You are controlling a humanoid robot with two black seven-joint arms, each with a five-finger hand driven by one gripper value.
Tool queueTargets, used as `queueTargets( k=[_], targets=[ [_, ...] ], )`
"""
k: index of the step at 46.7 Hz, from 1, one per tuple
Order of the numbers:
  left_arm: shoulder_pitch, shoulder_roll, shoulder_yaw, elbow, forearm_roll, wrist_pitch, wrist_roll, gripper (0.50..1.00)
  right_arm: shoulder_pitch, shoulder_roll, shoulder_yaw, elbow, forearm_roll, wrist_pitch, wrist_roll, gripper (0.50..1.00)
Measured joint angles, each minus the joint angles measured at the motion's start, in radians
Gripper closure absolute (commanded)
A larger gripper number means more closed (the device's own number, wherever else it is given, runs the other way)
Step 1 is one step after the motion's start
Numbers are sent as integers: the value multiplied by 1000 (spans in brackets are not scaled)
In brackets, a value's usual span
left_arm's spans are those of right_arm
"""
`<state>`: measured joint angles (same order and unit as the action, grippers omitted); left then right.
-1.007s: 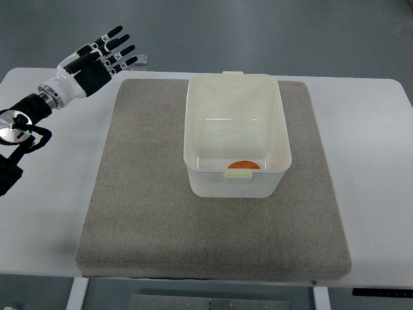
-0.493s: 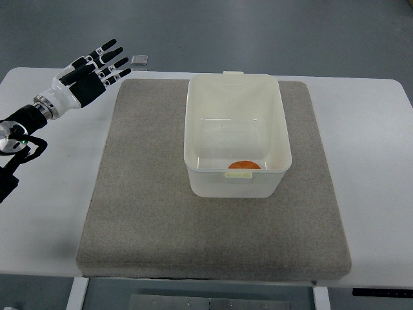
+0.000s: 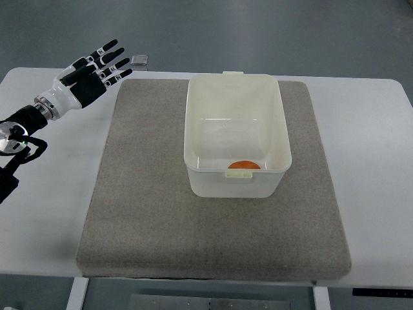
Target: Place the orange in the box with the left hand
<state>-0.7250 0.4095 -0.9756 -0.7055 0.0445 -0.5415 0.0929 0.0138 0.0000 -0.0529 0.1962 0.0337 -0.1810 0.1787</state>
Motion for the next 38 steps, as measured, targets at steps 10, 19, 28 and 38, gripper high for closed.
queueTargets(
  k=[10, 19, 28, 38],
  targets=[
    [0, -1, 0, -2, 0, 0, 0, 504, 0, 0, 1, 1, 0, 1, -1, 574],
    [-1, -1, -1, -3, 0, 0, -1, 504, 0, 0, 1, 10, 0, 2, -1, 574],
    [-1, -2, 1, -2, 2, 0, -1, 504, 0, 0, 1, 13, -1, 2, -1, 574],
    [-2, -2, 1, -8, 2, 0, -1, 506, 0, 0, 0, 15, -1, 2, -1, 574]
  ],
)
